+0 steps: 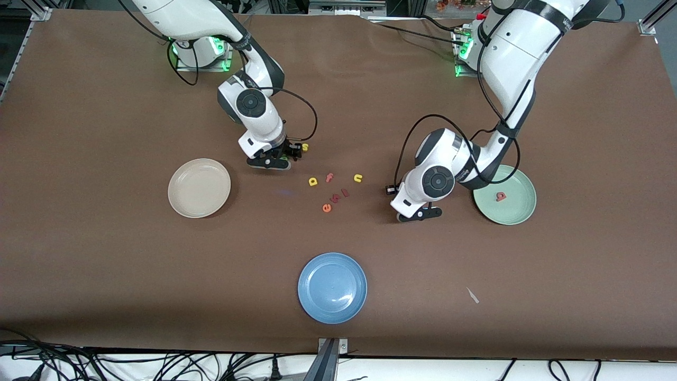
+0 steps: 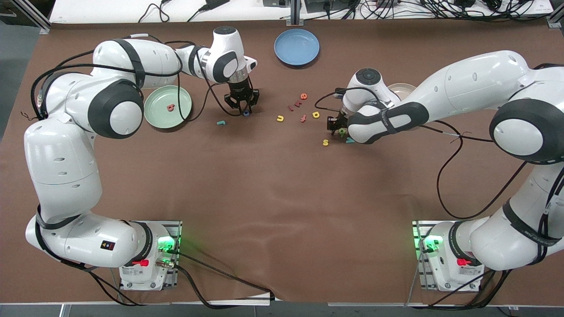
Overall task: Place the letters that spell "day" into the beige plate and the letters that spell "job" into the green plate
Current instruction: 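Grasp the green 9 with the right gripper while the left gripper grasps the ring, then drop the 9 on the cream plate while the left gripper drops the ring on green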
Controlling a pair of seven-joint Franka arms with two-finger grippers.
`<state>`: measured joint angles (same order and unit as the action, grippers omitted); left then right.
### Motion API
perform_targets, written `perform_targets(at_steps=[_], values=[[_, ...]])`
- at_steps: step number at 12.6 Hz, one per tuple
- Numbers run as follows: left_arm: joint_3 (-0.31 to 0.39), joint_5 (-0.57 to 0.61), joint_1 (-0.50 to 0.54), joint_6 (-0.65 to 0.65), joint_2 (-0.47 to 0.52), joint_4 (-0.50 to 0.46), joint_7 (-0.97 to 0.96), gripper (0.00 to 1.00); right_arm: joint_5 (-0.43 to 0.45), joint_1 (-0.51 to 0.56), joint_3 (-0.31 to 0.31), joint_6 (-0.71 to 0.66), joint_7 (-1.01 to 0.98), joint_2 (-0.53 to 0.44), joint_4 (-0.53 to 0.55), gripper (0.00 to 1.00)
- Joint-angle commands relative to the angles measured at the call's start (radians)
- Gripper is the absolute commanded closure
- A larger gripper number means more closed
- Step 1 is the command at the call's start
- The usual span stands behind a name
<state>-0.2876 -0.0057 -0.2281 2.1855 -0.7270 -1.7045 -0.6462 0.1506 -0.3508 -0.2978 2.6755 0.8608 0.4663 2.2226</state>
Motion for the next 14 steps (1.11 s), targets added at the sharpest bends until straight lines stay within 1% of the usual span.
perform_targets(at_steps=[1,2,4,5,6,8,9,11,12,14], values=[[0.005,0.053,-0.01,0.013,-0.002,0.006,-0.023,0.73,0.027,0.018,-0.017,0.007,0.023,0.011,-0.011,0.57],[0.005,0.07,-0.01,0.013,-0.002,0.006,-0.023,0.81,0.029,0.018,-0.015,0.006,0.021,0.011,-0.011,0.61],[0.007,0.099,-0.008,0.01,0.001,0.006,-0.013,0.95,0.032,0.018,-0.015,0.004,0.02,0.009,-0.011,0.73],[0.007,0.118,0.001,0.0,0.015,0.011,-0.006,0.95,0.032,0.019,-0.014,0.003,0.018,0.005,-0.009,0.76],[0.004,0.121,0.018,-0.025,0.049,0.032,0.023,0.94,0.034,0.019,-0.014,0.0,0.015,0.002,-0.009,0.79],[-0.002,0.102,0.097,-0.25,0.127,0.104,0.179,0.94,0.034,0.036,-0.012,-0.018,0.001,-0.03,-0.009,0.79],[-0.001,0.102,0.131,-0.364,0.164,0.127,0.265,0.94,0.035,0.064,-0.012,-0.055,-0.021,-0.063,-0.011,0.79],[0.001,0.112,0.217,-0.491,0.193,0.12,0.415,0.94,0.037,0.139,-0.014,-0.188,-0.153,-0.145,-0.011,0.79],[0.002,0.124,0.251,-0.521,0.192,0.106,0.475,0.94,0.034,0.18,-0.014,-0.241,-0.242,-0.181,-0.011,0.79],[0.002,0.189,0.312,-0.52,0.181,0.054,0.554,0.94,0.029,0.249,-0.012,-0.316,-0.411,-0.234,-0.012,0.79]])
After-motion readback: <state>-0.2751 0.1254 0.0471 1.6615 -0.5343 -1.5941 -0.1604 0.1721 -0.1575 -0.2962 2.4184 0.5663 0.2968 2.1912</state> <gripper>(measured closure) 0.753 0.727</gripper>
